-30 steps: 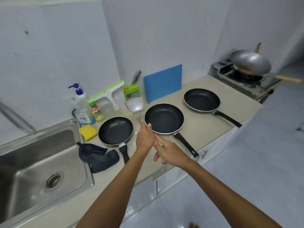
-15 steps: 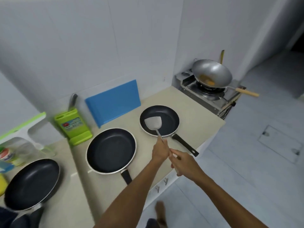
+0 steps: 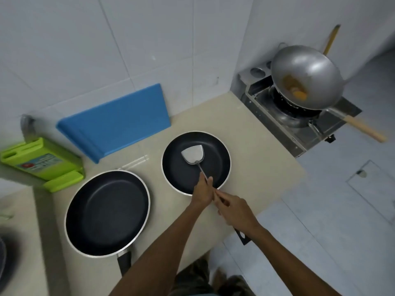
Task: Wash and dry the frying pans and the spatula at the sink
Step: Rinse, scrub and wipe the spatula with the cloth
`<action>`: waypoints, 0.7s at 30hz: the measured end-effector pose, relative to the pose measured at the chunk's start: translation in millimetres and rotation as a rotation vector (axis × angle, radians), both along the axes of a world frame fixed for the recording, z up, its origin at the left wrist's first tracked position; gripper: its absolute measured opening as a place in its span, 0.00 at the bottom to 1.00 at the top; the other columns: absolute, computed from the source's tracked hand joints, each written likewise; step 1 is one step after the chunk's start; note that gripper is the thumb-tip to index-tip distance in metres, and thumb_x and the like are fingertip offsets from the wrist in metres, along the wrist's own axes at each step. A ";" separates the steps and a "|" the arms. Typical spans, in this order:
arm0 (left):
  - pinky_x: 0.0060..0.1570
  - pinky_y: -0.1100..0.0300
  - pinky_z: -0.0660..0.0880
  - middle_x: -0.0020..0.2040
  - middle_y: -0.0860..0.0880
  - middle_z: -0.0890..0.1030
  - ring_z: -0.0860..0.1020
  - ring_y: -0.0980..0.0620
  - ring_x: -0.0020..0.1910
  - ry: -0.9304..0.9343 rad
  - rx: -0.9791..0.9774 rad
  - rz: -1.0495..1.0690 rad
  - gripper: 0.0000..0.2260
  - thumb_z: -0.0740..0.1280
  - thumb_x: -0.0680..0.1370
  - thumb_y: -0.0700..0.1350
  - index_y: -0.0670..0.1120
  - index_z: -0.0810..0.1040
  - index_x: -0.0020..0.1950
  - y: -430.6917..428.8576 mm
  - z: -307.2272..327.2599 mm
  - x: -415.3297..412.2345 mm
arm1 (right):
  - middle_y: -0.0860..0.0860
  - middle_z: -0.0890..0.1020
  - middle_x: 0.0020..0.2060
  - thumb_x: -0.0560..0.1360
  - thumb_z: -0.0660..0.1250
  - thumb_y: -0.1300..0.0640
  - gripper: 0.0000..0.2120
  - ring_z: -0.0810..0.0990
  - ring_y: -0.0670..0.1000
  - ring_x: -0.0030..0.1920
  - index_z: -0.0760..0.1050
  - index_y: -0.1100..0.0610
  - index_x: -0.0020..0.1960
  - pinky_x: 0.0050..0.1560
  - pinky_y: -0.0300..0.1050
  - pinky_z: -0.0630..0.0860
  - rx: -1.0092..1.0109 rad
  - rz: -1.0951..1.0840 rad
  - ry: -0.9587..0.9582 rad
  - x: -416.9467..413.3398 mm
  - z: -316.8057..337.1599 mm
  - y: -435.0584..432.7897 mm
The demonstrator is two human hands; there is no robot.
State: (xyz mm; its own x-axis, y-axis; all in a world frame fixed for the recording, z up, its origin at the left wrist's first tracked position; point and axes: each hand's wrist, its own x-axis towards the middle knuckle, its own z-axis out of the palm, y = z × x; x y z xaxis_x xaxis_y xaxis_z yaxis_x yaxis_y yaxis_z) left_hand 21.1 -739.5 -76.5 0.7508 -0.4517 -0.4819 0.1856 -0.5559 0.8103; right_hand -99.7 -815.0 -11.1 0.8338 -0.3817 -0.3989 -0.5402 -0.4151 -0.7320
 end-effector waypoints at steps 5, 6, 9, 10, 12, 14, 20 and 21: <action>0.65 0.47 0.75 0.63 0.44 0.79 0.79 0.44 0.61 0.038 0.026 0.050 0.24 0.55 0.86 0.56 0.47 0.60 0.80 -16.4 -13.3 12.0 | 0.39 0.84 0.42 0.83 0.60 0.42 0.18 0.83 0.39 0.41 0.72 0.38 0.72 0.49 0.40 0.83 0.052 0.057 0.018 17.1 -18.3 -29.3; 0.65 0.46 0.75 0.64 0.45 0.79 0.79 0.44 0.61 0.037 0.030 0.055 0.25 0.55 0.85 0.57 0.48 0.58 0.80 -18.4 -18.2 12.7 | 0.37 0.83 0.43 0.83 0.60 0.43 0.18 0.83 0.37 0.42 0.72 0.38 0.72 0.49 0.37 0.82 0.057 0.070 0.024 18.9 -19.4 -33.1; 0.60 0.45 0.78 0.57 0.45 0.81 0.82 0.43 0.56 0.021 0.035 0.098 0.25 0.55 0.85 0.58 0.49 0.58 0.80 -23.8 -24.8 12.1 | 0.37 0.82 0.45 0.83 0.59 0.42 0.18 0.82 0.36 0.43 0.70 0.39 0.73 0.50 0.32 0.80 0.093 0.102 0.033 20.2 -24.0 -42.6; 0.58 0.47 0.79 0.54 0.46 0.82 0.82 0.44 0.53 0.009 0.037 0.114 0.25 0.56 0.85 0.56 0.48 0.59 0.80 -25.9 -26.0 10.9 | 0.37 0.82 0.44 0.83 0.59 0.41 0.19 0.81 0.36 0.43 0.70 0.39 0.73 0.49 0.32 0.80 0.099 0.119 0.031 19.4 -26.7 -45.3; 0.52 0.53 0.79 0.52 0.47 0.82 0.83 0.48 0.48 -0.021 0.046 0.136 0.24 0.57 0.86 0.53 0.47 0.59 0.80 -28.6 -25.5 8.9 | 0.36 0.81 0.40 0.83 0.59 0.41 0.20 0.81 0.37 0.42 0.69 0.39 0.74 0.46 0.31 0.79 0.104 0.149 0.038 18.2 -32.6 -50.3; 0.46 0.60 0.77 0.48 0.47 0.83 0.83 0.52 0.44 -0.026 0.058 0.153 0.24 0.58 0.86 0.52 0.48 0.59 0.81 -29.8 -27.5 9.5 | 0.36 0.79 0.38 0.83 0.59 0.42 0.19 0.81 0.38 0.41 0.70 0.41 0.73 0.48 0.34 0.80 0.120 0.155 0.057 18.6 -36.7 -56.0; 0.49 0.61 0.75 0.53 0.43 0.83 0.82 0.47 0.48 -0.086 0.150 0.217 0.24 0.63 0.84 0.49 0.46 0.63 0.79 -34.1 -28.1 18.5 | 0.42 0.82 0.46 0.84 0.58 0.44 0.19 0.82 0.41 0.45 0.70 0.44 0.74 0.49 0.33 0.79 0.168 0.216 0.066 26.0 -45.0 -67.4; 0.50 0.60 0.75 0.55 0.42 0.83 0.82 0.46 0.50 -0.092 0.170 0.226 0.24 0.63 0.84 0.49 0.46 0.64 0.79 -34.2 -27.6 18.6 | 0.42 0.82 0.47 0.84 0.58 0.44 0.19 0.81 0.40 0.44 0.70 0.45 0.74 0.47 0.30 0.77 0.163 0.233 0.070 26.0 -45.6 -67.5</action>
State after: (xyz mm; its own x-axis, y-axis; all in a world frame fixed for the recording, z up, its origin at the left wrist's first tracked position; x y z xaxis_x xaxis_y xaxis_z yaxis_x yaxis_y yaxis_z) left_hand 39.7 -773.7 -104.2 0.8670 -0.1871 -0.4618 0.2504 -0.6378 0.7284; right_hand -73.7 -882.6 -56.7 0.8597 -0.1094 -0.4989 -0.4958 -0.4135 -0.7637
